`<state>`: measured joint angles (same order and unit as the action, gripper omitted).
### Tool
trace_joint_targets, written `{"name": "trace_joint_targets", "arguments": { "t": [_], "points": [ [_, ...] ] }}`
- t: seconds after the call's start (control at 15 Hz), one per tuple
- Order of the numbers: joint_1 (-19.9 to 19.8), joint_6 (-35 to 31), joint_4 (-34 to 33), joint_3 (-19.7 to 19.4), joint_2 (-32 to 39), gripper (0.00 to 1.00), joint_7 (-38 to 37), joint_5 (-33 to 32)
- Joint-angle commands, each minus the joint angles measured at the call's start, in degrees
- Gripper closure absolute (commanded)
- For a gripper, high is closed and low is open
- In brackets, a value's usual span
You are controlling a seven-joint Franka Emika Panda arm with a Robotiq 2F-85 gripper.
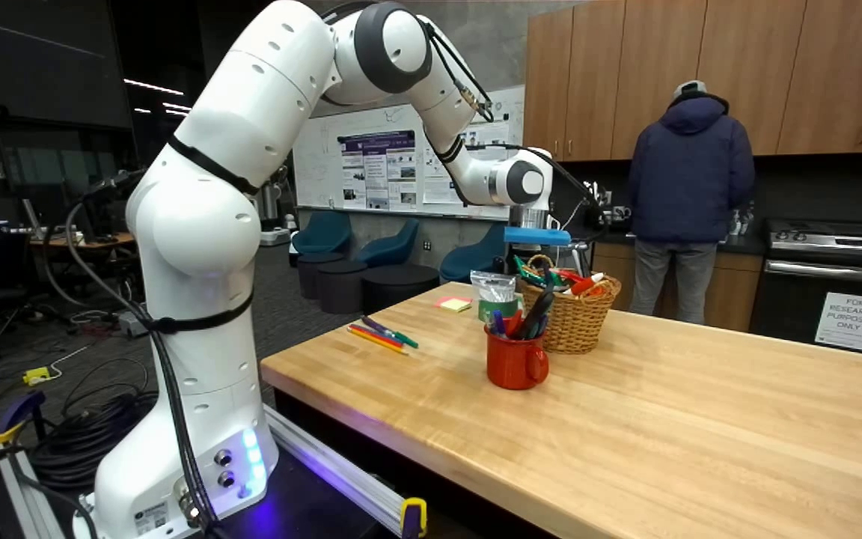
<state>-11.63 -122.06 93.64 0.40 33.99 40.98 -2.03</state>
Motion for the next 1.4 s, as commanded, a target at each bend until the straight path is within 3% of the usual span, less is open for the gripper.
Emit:
{"name": "trace_joint_targets", "arguments": {
  "t": [0.0,0.4,0.53,0.67,1.33],
  "points": [
    [-0.5,-1.2,3.5,0.1,-3.4,0.43,-0.5,0.5],
    [0.0,-0.7,3.5,0.0,-4.1,0.91,-1.2,0.3],
    [0.3,-0.9,3.2,0.0,-4.1,1.0,-1.9,0.2],
    [0.9,-1.0,2.8,-0.1,-4.3,0.96,-3.2,-0.2],
    [3.9,-6.1,4.4,-0.4,-7.9,0.96,-9.6,-2.0]
  ]
}}
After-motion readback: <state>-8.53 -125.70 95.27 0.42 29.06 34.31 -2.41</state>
